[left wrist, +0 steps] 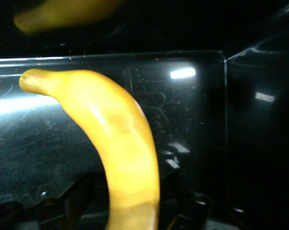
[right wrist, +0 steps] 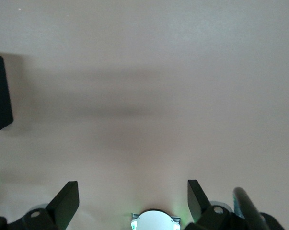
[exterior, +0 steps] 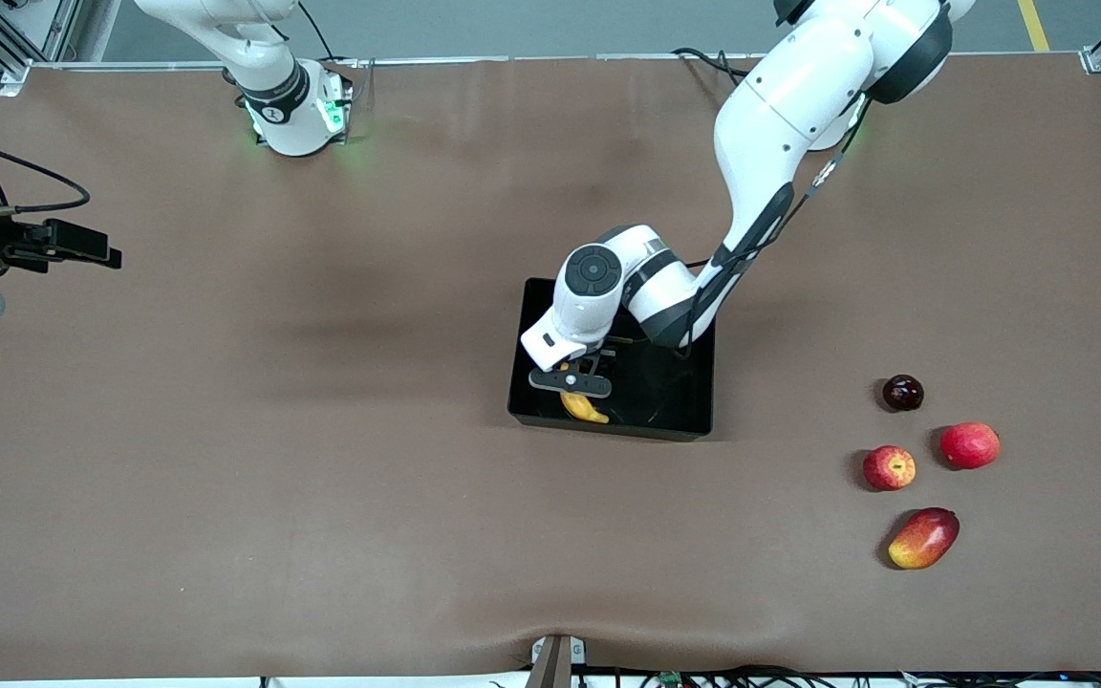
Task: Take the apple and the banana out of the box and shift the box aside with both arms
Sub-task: 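Carry the banana with the left gripper while the right gripper grasps the box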
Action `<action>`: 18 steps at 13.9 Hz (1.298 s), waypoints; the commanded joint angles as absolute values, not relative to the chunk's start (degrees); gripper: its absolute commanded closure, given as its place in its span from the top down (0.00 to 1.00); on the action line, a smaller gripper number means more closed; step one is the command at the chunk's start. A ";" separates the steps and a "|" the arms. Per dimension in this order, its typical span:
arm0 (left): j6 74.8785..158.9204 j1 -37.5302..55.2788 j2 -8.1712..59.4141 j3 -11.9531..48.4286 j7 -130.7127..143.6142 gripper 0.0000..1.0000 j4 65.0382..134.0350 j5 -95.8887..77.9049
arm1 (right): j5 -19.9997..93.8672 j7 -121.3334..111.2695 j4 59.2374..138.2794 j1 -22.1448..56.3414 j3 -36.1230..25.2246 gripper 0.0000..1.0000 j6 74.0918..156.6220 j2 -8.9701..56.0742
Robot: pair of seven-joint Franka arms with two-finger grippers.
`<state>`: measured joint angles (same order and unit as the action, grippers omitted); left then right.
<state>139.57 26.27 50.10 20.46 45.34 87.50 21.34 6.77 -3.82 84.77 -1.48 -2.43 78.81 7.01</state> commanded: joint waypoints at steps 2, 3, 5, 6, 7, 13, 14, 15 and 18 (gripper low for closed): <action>139.05 26.37 48.97 19.95 46.06 0.00 86.39 23.03 | 10.01 -2.90 84.46 -1.14 -2.46 1.00 81.20 9.05; 138.52 25.85 48.00 20.04 45.88 0.00 86.48 23.11 | 10.89 -2.81 84.38 -0.27 -2.46 1.00 82.17 9.84; 135.63 25.49 45.28 20.04 45.79 0.00 86.22 23.03 | 12.03 1.29 84.55 2.36 -2.46 1.00 84.10 10.98; 134.92 24.36 43.44 20.13 45.62 0.00 86.39 23.03 | 12.30 4.71 84.55 4.81 -2.46 1.00 84.55 11.86; 133.35 22.78 42.11 20.82 45.27 0.00 86.40 22.85 | 12.30 7.10 84.55 6.84 -2.46 1.00 85.33 12.21; 131.22 15.57 35.87 21.27 45.09 0.00 86.05 20.83 | 14.94 15.78 84.73 15.80 -2.46 1.00 90.33 16.60; 131.22 13.90 35.16 21.27 44.91 0.00 86.04 20.83 | 14.94 18.87 84.81 18.43 -2.46 1.00 93.31 18.26; 131.22 11.71 34.98 21.79 43.69 0.00 86.04 20.74 | 14.94 21.25 84.81 20.89 -2.46 1.00 96.56 20.72; 131.22 4.85 35.07 23.82 36.41 0.00 86.75 19.17 | 14.85 29.76 84.73 29.50 -2.46 1.00 107.46 27.14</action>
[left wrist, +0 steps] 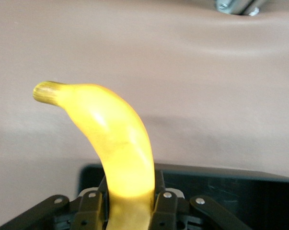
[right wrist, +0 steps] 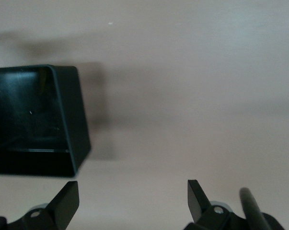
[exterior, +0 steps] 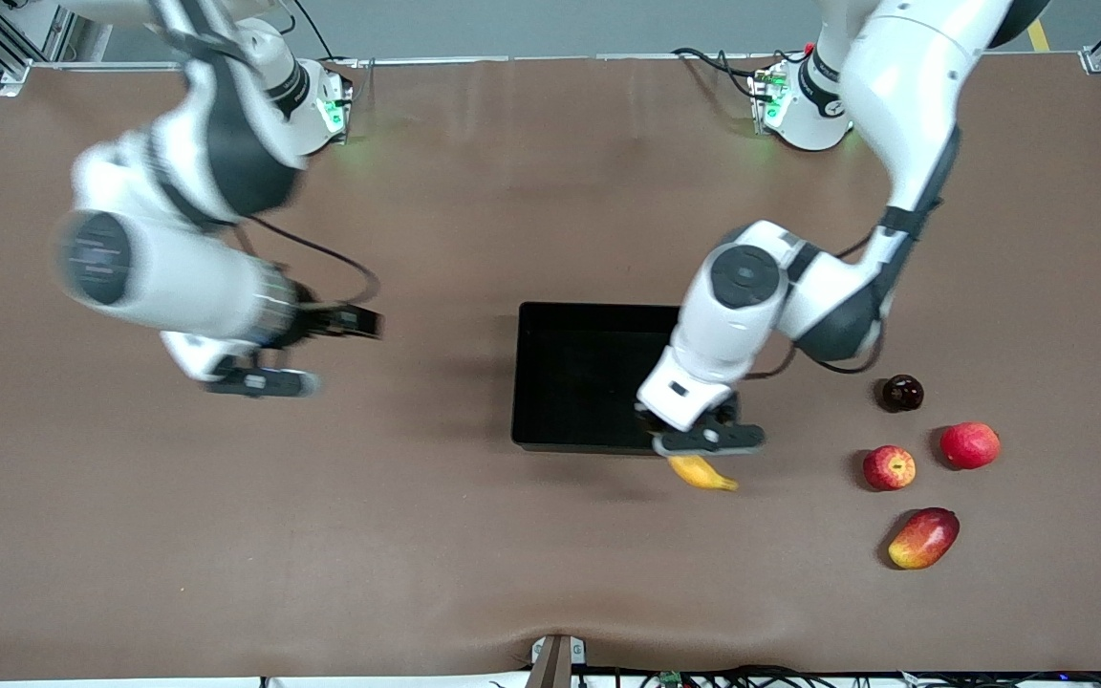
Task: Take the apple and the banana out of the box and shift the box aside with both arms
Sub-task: 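Carry the banana with the left gripper while the right gripper grasps the box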
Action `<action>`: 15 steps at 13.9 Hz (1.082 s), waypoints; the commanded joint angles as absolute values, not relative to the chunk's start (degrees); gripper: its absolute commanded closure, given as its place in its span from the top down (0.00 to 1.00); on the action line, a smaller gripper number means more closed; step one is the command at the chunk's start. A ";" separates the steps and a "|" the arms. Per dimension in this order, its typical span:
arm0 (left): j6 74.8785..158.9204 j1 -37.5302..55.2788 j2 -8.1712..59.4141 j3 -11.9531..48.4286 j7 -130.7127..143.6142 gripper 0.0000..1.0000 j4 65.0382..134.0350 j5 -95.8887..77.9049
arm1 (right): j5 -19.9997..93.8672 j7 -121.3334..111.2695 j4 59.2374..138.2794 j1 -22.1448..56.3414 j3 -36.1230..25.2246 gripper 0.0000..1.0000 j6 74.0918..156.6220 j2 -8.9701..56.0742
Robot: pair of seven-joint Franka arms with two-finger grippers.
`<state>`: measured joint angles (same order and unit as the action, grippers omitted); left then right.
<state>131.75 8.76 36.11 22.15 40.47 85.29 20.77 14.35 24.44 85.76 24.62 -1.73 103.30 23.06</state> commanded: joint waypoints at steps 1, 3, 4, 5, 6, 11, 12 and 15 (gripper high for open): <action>130.79 3.53 35.16 23.91 34.56 0.00 86.84 18.64 | 14.77 32.84 84.73 31.79 -2.46 1.00 110.36 28.90; 128.24 0.98 35.51 23.91 29.65 0.00 86.84 18.54 | 14.50 35.67 84.73 34.88 -2.55 1.00 114.94 31.89; 127.36 -0.51 35.77 23.91 26.05 0.00 87.01 18.54 | 14.15 36.73 84.73 36.02 -2.55 1.00 116.96 33.30; 126.48 -2.09 36.73 23.91 22.45 0.00 87.01 18.54 | 14.06 38.04 84.73 36.99 -2.55 1.00 118.81 34.70; 126.04 -3.76 37.43 23.82 18.84 0.00 87.19 18.54 | 13.98 38.58 84.73 37.96 -2.55 1.00 121.18 36.02; 126.04 -7.99 41.48 23.38 4.67 0.00 88.07 19.16 | 13.71 38.67 84.73 40.34 -2.64 0.88 127.96 40.25; 126.21 -8.35 42.62 23.20 3.88 0.00 88.07 19.25 | 13.45 38.15 84.64 40.34 -2.64 0.68 128.58 40.78; 126.83 -9.05 44.64 23.12 3.69 0.00 88.07 19.95 | 12.22 38.14 84.73 40.25 -2.64 0.07 132.26 42.97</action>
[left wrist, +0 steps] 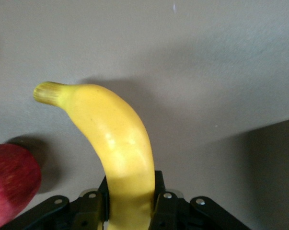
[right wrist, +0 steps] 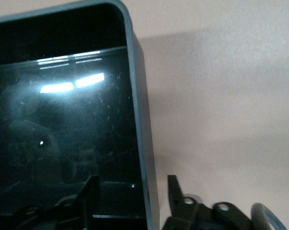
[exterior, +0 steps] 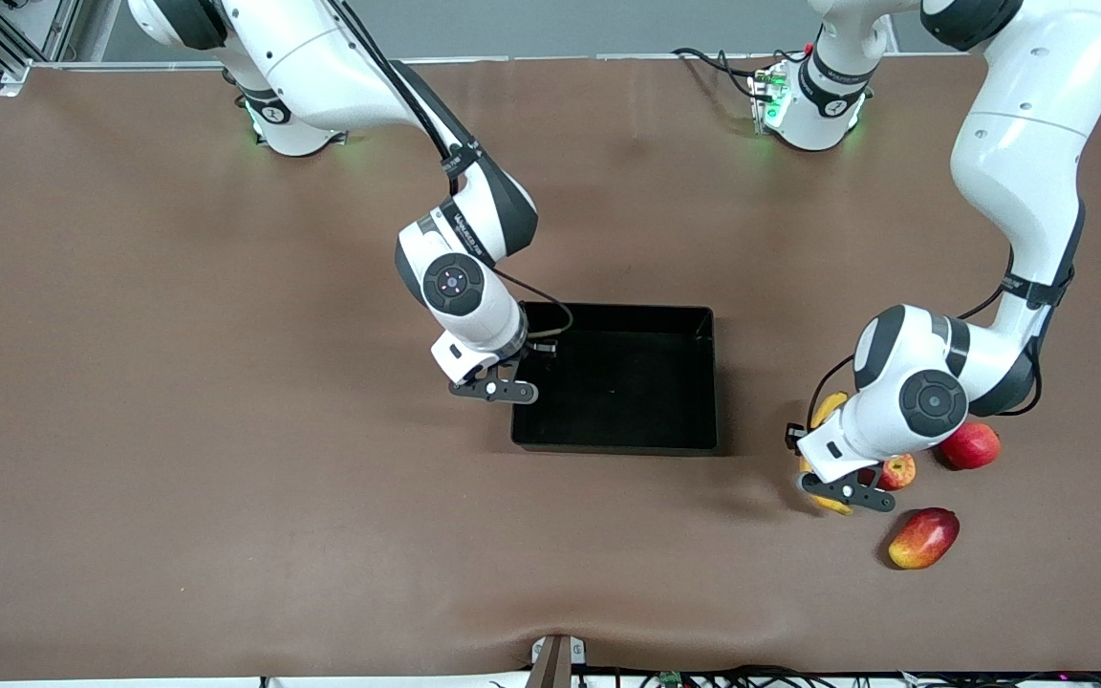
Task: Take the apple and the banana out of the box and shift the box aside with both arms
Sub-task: 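Drag the box away with the right gripper while the left gripper places the banana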
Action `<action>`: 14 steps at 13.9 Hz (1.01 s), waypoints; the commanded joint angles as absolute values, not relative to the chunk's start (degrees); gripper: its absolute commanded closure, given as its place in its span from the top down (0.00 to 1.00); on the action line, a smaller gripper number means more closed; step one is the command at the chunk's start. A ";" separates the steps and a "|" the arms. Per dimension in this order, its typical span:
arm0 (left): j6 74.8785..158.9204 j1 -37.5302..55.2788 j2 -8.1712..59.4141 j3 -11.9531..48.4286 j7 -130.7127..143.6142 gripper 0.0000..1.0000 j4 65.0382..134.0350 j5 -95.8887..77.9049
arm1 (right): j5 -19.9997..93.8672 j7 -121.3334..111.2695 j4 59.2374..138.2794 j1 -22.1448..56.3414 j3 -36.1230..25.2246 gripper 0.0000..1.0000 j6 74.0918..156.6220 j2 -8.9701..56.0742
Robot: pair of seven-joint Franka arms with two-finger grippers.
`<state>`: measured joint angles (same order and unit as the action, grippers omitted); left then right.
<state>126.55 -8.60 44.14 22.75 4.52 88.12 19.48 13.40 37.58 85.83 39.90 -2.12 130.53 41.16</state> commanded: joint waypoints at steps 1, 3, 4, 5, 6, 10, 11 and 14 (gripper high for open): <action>127.00 -9.05 44.74 22.94 3.69 0.00 88.15 21.00 | 12.22 38.49 84.73 40.17 -2.64 0.00 132.36 43.24; 127.35 -9.14 45.52 22.15 3.78 0.00 88.07 23.89 | 12.30 37.80 84.46 39.47 -2.55 0.00 131.84 42.81; 128.40 -9.14 45.96 21.97 3.78 0.00 88.15 24.17 | 12.39 37.88 84.46 39.20 -2.64 0.00 131.14 42.28; 129.28 -9.14 46.40 21.97 4.65 0.00 88.42 24.17 | 12.48 37.79 84.29 38.68 -2.64 0.00 129.65 41.93; 130.33 -9.14 46.58 21.89 5.01 0.01 88.77 24.17 | 12.57 37.79 84.11 37.71 -2.72 0.00 127.03 40.88; 130.43 -9.32 45.27 21.97 5.10 1.00 89.03 24.17 | 13.01 34.91 84.02 30.17 -2.55 0.00 112.01 32.10; 130.08 -9.32 44.13 21.97 5.27 1.00 89.03 24.08 | 13.01 32.54 84.02 28.49 -2.64 0.00 109.01 30.17; 126.23 -9.49 38.17 21.97 6.06 1.00 88.77 24.08 | 12.92 27.35 84.29 22.78 -2.72 0.00 101.97 25.59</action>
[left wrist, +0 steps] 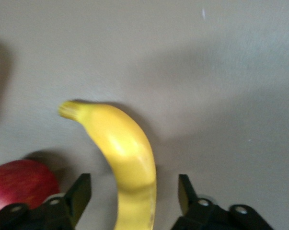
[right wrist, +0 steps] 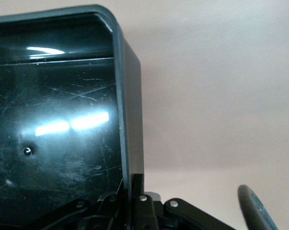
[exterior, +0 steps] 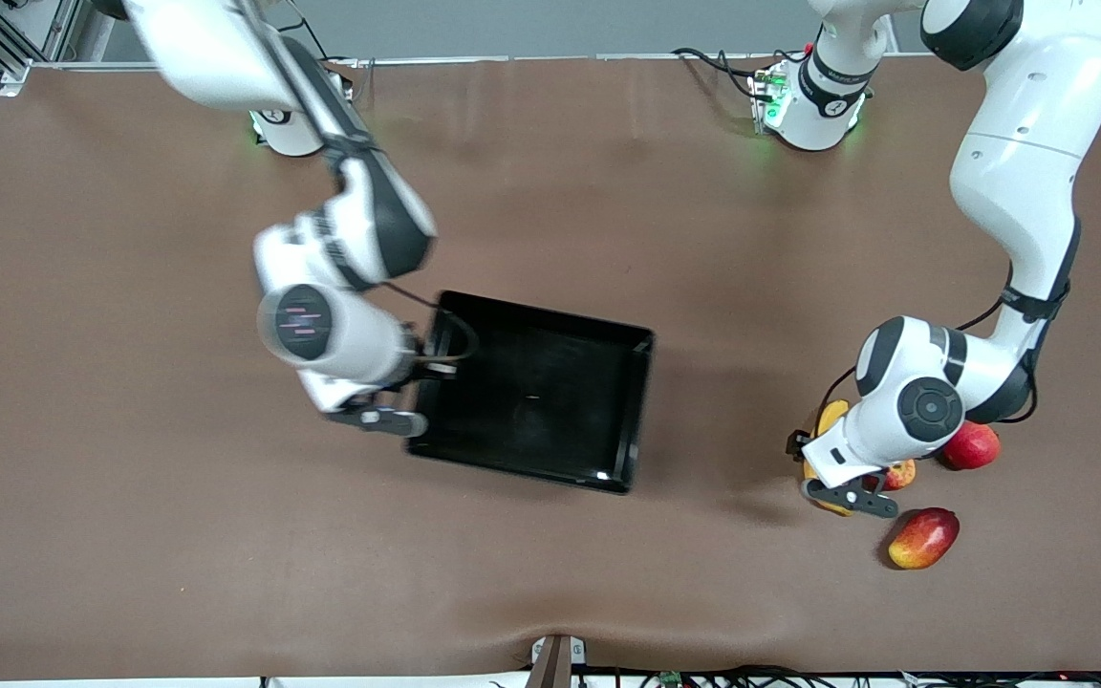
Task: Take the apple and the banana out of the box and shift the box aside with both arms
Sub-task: 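Drag the box away with the right gripper while the left gripper places the banana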
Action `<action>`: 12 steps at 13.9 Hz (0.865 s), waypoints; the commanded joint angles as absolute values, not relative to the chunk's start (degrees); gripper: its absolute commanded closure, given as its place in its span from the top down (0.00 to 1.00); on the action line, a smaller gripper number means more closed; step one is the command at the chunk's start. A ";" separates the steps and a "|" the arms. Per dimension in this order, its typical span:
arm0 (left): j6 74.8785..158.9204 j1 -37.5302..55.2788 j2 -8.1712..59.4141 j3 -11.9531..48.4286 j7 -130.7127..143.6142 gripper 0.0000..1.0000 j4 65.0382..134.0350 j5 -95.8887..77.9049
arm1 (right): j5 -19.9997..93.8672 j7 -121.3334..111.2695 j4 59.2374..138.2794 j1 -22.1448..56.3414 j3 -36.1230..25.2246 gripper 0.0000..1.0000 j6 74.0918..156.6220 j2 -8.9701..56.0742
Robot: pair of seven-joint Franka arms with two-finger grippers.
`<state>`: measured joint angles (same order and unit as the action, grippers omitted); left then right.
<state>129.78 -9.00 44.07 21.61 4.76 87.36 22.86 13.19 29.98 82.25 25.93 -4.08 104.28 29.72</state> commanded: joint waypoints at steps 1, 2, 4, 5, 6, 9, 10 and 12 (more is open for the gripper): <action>123.86 -9.49 35.45 22.06 6.85 1.00 88.86 23.91 | 12.75 26.29 84.29 21.46 -2.81 0.00 100.47 24.53; 121.31 -9.49 32.81 22.06 7.73 1.00 88.86 23.65 | 12.40 25.50 84.37 20.58 -2.90 0.00 99.15 23.56; 116.22 -9.49 28.32 22.50 9.92 1.00 88.51 23.20 | 12.22 22.43 85.07 16.72 -2.99 0.00 96.87 21.80; 114.02 -9.32 26.47 22.67 12.11 1.00 88.51 22.94 | 11.61 19.80 85.77 14.35 -2.99 0.00 96.16 20.84; 111.82 -9.23 24.72 22.76 14.48 1.00 88.59 21.72 | 9.95 16.56 87.61 11.89 -2.99 0.00 96.07 19.70; 107.85 -9.58 20.76 22.76 16.00 1.00 88.42 16.89 | 8.00 5.57 95.86 3.81 -2.90 0.00 99.04 15.13; 106.80 -9.58 19.00 22.68 16.17 1.00 88.42 15.31 | 7.91 1.80 97.72 1.60 -2.99 0.00 100.27 14.42; 106.00 -11.15 15.48 22.32 17.13 1.00 88.24 12.75 | 7.91 -4.28 100.19 -4.10 -2.99 0.00 102.03 14.41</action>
<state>107.28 -9.29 20.03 22.43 16.31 86.83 15.31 7.68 0.69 95.20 0.59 -4.40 99.93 17.80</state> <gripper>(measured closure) 0.000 0.952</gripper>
